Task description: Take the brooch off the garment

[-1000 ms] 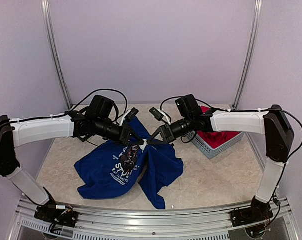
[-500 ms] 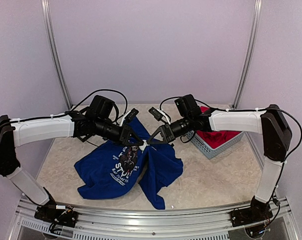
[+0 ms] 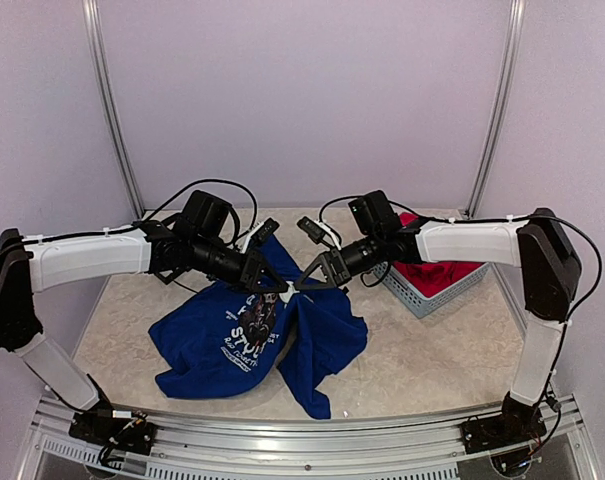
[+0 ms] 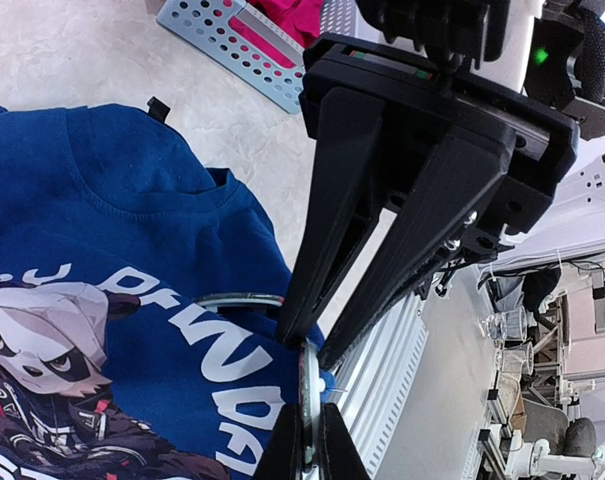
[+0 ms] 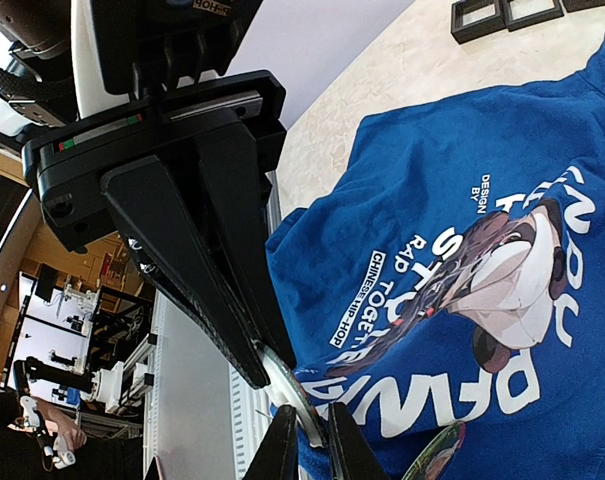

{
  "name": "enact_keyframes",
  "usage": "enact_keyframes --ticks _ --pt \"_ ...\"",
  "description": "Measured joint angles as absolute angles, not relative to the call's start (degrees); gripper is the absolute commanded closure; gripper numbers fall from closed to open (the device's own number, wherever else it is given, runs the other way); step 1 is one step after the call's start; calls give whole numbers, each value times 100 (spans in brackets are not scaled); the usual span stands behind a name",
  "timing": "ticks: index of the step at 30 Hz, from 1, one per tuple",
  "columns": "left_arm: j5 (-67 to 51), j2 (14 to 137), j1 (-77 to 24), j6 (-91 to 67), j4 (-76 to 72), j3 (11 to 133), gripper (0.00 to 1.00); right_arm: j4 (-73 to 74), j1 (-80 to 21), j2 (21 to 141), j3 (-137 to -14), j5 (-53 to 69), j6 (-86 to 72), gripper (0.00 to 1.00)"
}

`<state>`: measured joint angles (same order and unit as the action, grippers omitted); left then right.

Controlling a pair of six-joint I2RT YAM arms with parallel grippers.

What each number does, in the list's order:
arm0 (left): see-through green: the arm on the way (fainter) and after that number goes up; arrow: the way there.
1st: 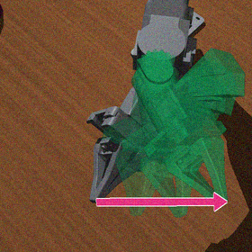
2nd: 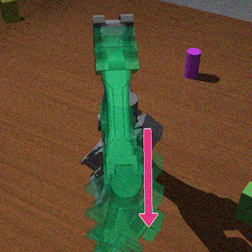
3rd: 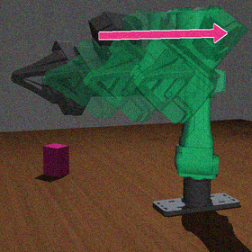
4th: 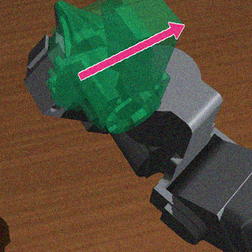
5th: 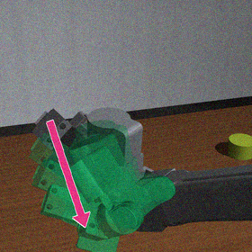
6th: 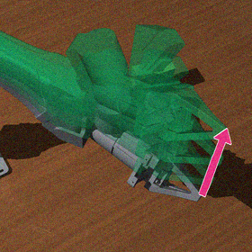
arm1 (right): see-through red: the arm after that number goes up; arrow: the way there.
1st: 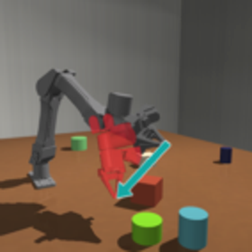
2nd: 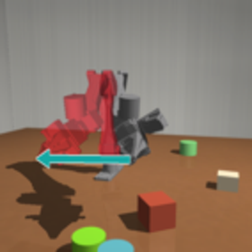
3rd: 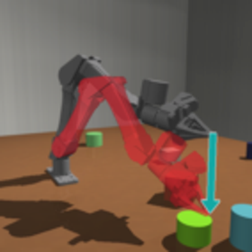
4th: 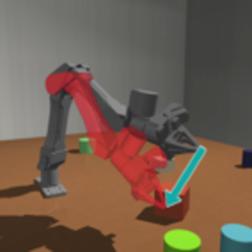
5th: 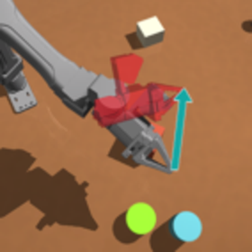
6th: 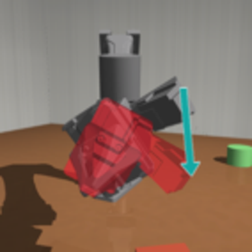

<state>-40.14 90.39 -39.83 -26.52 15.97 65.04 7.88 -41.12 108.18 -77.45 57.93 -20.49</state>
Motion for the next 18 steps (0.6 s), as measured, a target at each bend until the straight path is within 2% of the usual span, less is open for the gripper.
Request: enact_keyframes --ticks 9,11,13,18 --pt "-4021 9050 -3979 -2650 1594 6519 100 788 -4112 10886 -7817 5876 -2062 87" --pt "-4029 9050 -3977 -2650 1594 6519 100 788 -4112 10886 -7817 5889 -2062 90" --pt "-4032 9050 -3977 -2652 1599 6519 100 790 -4112 10888 -7817 5907 -2051 100" --pt "-4051 9061 -3931 -2652 1634 6519 100 790 -4110 10888 -7817 5966 -1992 100"
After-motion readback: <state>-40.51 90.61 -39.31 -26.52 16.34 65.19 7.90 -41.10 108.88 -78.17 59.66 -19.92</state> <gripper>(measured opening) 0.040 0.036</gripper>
